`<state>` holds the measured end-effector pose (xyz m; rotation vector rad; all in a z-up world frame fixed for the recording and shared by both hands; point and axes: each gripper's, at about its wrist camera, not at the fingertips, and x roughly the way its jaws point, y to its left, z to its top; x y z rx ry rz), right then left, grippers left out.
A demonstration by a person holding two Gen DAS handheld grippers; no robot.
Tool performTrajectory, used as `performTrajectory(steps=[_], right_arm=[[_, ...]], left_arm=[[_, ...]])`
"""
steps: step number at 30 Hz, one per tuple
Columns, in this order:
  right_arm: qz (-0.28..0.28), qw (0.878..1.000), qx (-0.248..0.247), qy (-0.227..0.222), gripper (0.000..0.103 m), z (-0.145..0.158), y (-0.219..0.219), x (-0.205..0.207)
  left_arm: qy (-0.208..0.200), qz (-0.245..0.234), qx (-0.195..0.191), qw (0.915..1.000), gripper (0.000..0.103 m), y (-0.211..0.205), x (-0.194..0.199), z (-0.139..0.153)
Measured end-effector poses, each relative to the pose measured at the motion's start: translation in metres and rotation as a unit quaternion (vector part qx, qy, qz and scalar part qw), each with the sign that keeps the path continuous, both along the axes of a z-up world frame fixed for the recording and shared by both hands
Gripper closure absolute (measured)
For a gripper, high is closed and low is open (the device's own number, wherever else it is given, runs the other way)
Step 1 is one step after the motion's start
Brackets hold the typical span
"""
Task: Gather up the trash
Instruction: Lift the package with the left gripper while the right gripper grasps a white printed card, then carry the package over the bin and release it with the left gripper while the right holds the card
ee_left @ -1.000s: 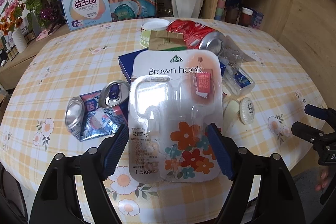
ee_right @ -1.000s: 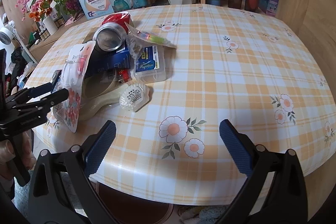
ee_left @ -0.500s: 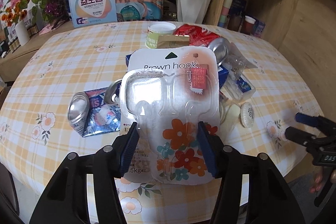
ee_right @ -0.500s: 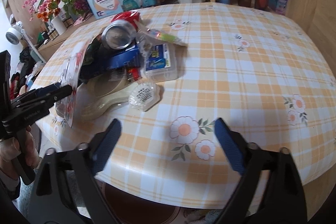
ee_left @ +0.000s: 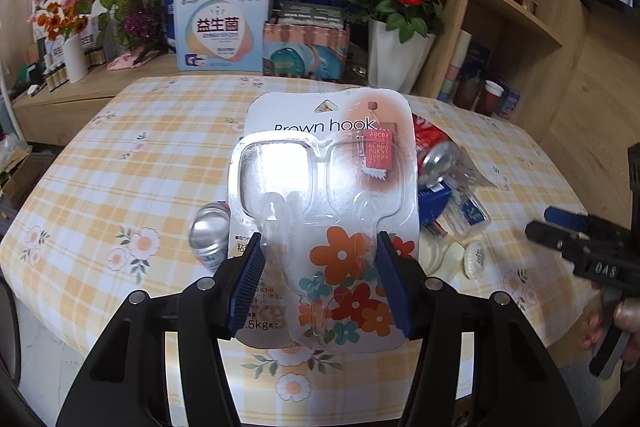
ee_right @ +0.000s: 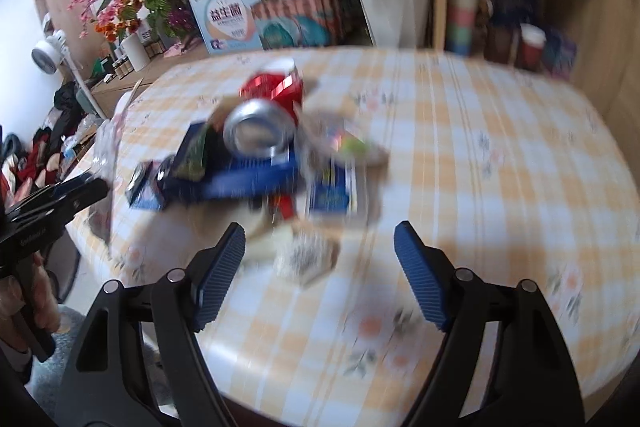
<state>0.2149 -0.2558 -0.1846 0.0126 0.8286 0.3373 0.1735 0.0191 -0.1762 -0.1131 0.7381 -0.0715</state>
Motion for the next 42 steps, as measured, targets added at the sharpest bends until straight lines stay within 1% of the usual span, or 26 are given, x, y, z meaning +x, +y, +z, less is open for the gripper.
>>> performTrajectory(steps=[3, 4, 6, 8, 12, 14, 18, 19, 20, 21, 22, 23, 25, 28, 31, 35, 38, 42], right_arm=[[0.012, 0.999, -0.043, -0.019, 0.034, 0.006, 0.006, 0.022], [0.018, 0.998, -0.06, -0.02, 0.037, 0.005, 0.009, 0.033], [0.027, 0.997, -0.074, -0.015, 0.041, 0.003, 0.015, 0.049], [0.031, 0.996, -0.08, -0.011, 0.046, 0.001, 0.019, 0.06], [0.032, 0.997, -0.074, -0.01, 0.048, 0.001, 0.028, 0.078], [0.032, 0.997, -0.075, -0.007, 0.052, -0.001, 0.033, 0.084], [0.03, 0.997, -0.076, 0.01, 0.057, -0.009, 0.043, 0.099], [0.029, 0.997, -0.071, 0.016, 0.062, -0.011, 0.044, 0.101], [0.028, 0.997, -0.065, 0.022, 0.069, -0.012, 0.044, 0.104], [0.027, 0.998, -0.059, 0.026, 0.073, -0.013, 0.044, 0.105], [0.025, 0.998, -0.053, 0.026, 0.084, -0.012, 0.043, 0.106], [0.021, 0.998, -0.049, 0.027, 0.091, -0.01, 0.042, 0.106], [0.012, 0.999, -0.04, 0.023, 0.095, -0.005, 0.036, 0.103], [-0.005, 0.999, -0.031, 0.004, 0.098, 0.007, 0.022, 0.097], [-0.027, 1.0, -0.007, -0.011, 0.098, 0.022, 0.004, 0.089], [-0.037, 0.999, 0.008, -0.032, 0.098, 0.041, -0.012, 0.071], [-0.041, 0.998, 0.028, -0.047, 0.098, 0.056, -0.021, 0.049], [-0.044, 0.996, 0.047, -0.068, 0.098, 0.071, -0.027, 0.011]], left_arm=[[-0.003, 0.013, -0.003, 0.9999, 0.048, 0.012, -0.003, 0.002], [-0.003, 0.017, -0.003, 0.9998, 0.048, 0.015, -0.004, 0.002], [-0.003, 0.023, -0.006, 0.9997, 0.048, 0.021, -0.005, 0.002], [-0.003, 0.026, -0.007, 0.9996, 0.048, 0.025, -0.008, 0.001], [-0.005, 0.029, -0.01, 0.9995, 0.048, 0.029, -0.012, 0.001], [-0.005, 0.029, -0.011, 0.9995, 0.048, 0.03, -0.012, 0.001], [-0.004, 0.028, -0.014, 0.9995, 0.048, 0.029, -0.012, 0.0], [-0.004, 0.027, -0.014, 0.9995, 0.048, 0.029, -0.013, 0.0], [-0.005, 0.027, -0.015, 0.9995, 0.048, 0.029, -0.013, 0.001], [-0.005, 0.026, -0.016, 0.9995, 0.048, 0.029, -0.014, 0.001], [-0.006, 0.026, -0.018, 0.9995, 0.048, 0.029, -0.014, 0.002], [-0.006, 0.024, -0.018, 0.9995, 0.048, 0.029, -0.015, 0.002], [-0.008, 0.021, -0.019, 0.9995, 0.048, 0.029, -0.017, 0.004], [-0.011, 0.016, -0.021, 0.9996, 0.048, 0.027, -0.019, 0.008], [-0.015, 0.006, -0.023, 0.9996, 0.048, 0.024, -0.023, 0.012], [-0.019, -0.013, -0.024, 0.9995, 0.048, 0.015, -0.03, 0.02], [-0.022, -0.028, -0.026, 0.999, 0.048, 0.007, -0.039, 0.028], [-0.017, -0.056, -0.029, 0.9978, 0.048, -0.005, -0.053, 0.035]])
